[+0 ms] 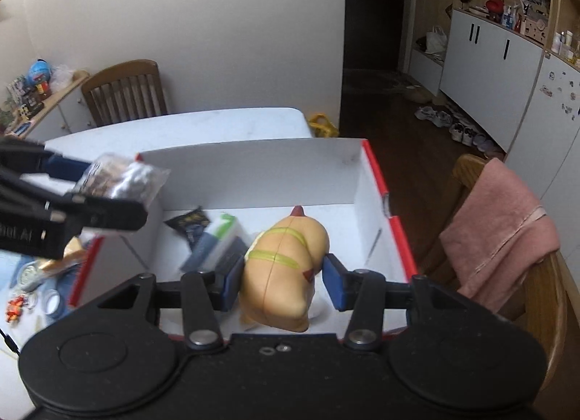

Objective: Organize objects
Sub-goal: 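Carry the cotton swab pack and hot-dog toy into the red shoebox, then open both tools to release the cotton swabs and hot-dog toy in the box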

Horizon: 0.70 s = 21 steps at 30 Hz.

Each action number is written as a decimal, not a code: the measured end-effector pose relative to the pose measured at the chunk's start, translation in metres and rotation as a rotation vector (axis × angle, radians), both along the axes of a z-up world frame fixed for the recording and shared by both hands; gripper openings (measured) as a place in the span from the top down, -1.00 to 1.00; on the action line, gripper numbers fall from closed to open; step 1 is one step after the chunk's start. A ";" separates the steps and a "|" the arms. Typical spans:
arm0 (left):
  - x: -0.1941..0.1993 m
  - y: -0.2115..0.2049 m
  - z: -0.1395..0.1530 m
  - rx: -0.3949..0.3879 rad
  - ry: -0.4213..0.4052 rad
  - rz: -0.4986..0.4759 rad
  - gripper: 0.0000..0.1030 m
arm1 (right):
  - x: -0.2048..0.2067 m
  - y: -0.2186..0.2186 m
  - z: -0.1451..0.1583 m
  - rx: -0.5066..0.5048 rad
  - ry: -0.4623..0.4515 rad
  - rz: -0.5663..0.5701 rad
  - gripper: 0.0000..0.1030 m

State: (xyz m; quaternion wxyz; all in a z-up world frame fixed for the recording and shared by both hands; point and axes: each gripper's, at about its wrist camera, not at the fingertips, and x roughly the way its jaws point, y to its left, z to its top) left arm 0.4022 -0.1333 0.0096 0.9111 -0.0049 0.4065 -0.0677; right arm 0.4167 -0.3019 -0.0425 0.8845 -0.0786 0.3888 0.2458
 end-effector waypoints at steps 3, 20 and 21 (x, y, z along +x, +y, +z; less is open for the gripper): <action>0.023 -0.010 -0.004 0.007 0.019 -0.011 -0.34 | 0.008 -0.001 -0.007 -0.014 0.004 0.000 0.10; 0.128 -0.033 -0.062 0.066 0.196 -0.010 -0.34 | 0.038 0.016 -0.043 -0.060 0.092 0.053 0.10; 0.132 -0.034 -0.065 0.071 0.200 -0.010 -0.34 | 0.038 0.018 -0.045 -0.071 0.090 0.055 0.10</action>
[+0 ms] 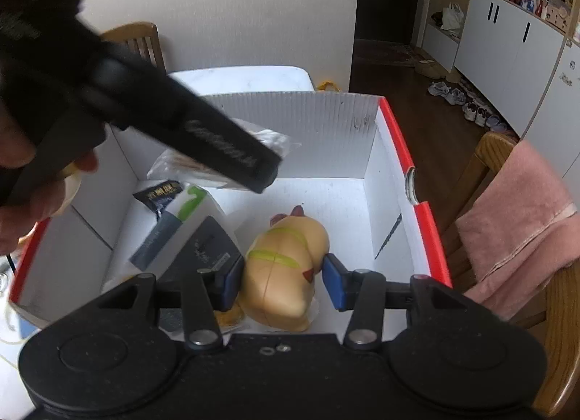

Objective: Organize objects
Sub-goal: 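Open both tools to release the cotton swabs and hot-dog toy in the box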

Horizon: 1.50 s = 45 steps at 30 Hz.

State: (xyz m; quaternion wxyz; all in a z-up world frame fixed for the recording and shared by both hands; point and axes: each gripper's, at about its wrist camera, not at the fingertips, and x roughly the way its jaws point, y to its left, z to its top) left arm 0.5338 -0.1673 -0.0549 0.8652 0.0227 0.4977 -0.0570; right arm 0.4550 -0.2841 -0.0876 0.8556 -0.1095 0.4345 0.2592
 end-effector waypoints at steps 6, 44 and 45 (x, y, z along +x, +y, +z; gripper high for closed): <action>0.017 0.002 -0.018 0.001 0.044 0.006 -0.34 | 0.003 0.004 -0.010 -0.025 0.022 0.006 0.09; 0.013 0.008 -0.049 0.032 0.128 0.065 -0.46 | 0.004 -0.002 0.007 0.011 -0.012 0.019 -0.43; 0.012 0.008 -0.047 0.033 0.121 0.066 -0.46 | 0.003 -0.003 0.008 0.015 -0.014 0.018 -0.43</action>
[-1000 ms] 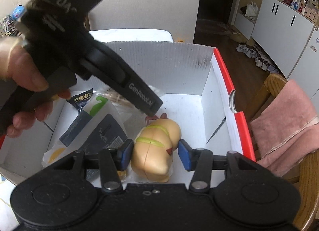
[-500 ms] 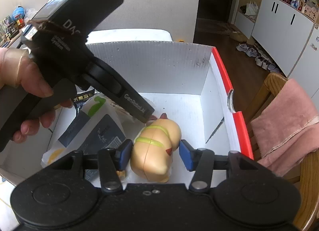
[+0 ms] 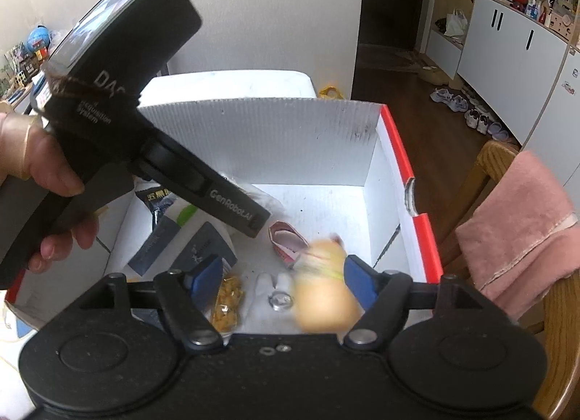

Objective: Organize objects
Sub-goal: 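Open both tools to release the cotton swabs and hot-dog toy in the box, then move both tools back toward the remaining items on the table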

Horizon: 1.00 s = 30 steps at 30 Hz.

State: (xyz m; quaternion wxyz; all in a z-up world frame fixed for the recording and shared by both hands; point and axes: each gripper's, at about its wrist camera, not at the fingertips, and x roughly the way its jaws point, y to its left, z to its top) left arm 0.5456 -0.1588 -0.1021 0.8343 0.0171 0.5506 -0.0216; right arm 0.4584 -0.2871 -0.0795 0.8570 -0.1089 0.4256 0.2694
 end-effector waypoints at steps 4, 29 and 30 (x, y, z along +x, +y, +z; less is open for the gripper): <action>-0.010 0.002 0.012 -0.012 -0.026 0.006 -0.46 | -0.004 -0.003 0.008 0.012 -0.011 0.000 -0.45; -0.149 0.048 0.110 -0.099 -0.283 -0.010 -0.46 | -0.078 0.003 0.066 0.139 -0.059 -0.006 -0.57; -0.156 0.051 0.112 -0.098 -0.287 -0.008 -0.46 | -0.082 0.005 0.066 0.141 -0.061 -0.007 -0.58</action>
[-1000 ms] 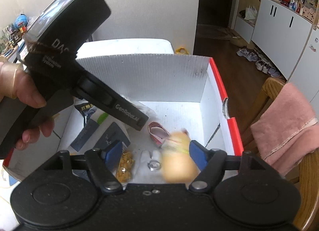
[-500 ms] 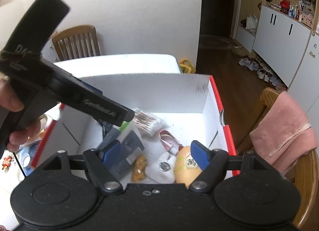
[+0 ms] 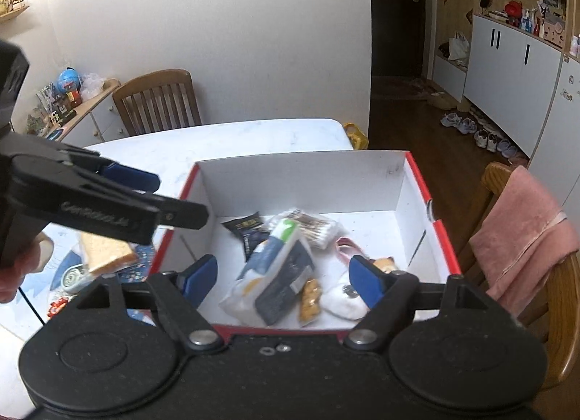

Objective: Organize objects
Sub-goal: 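Move both tools back toward the remaining items on the table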

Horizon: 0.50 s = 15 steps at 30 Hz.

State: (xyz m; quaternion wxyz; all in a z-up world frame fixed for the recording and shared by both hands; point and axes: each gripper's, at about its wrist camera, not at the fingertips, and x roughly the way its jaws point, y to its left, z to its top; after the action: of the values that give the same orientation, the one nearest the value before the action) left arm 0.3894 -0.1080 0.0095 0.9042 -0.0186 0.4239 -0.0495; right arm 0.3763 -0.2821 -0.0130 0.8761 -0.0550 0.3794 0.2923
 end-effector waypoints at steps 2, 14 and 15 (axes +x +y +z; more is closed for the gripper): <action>-0.016 0.007 0.002 -0.011 -0.012 -0.003 -0.46 | -0.009 0.004 0.001 0.000 0.000 0.002 -0.59; -0.101 0.064 -0.002 -0.041 -0.038 0.054 -0.60 | -0.056 0.055 -0.001 0.015 0.017 0.040 -0.89; -0.107 0.072 -0.003 -0.050 -0.040 0.070 -0.60 | -0.059 0.060 -0.002 0.019 0.018 0.045 -0.93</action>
State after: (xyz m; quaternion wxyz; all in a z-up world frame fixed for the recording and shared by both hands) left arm 0.2824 -0.0364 0.0061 0.9130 -0.0548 0.4033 -0.0287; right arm 0.3170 -0.2219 -0.0148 0.8663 -0.0526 0.3831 0.3161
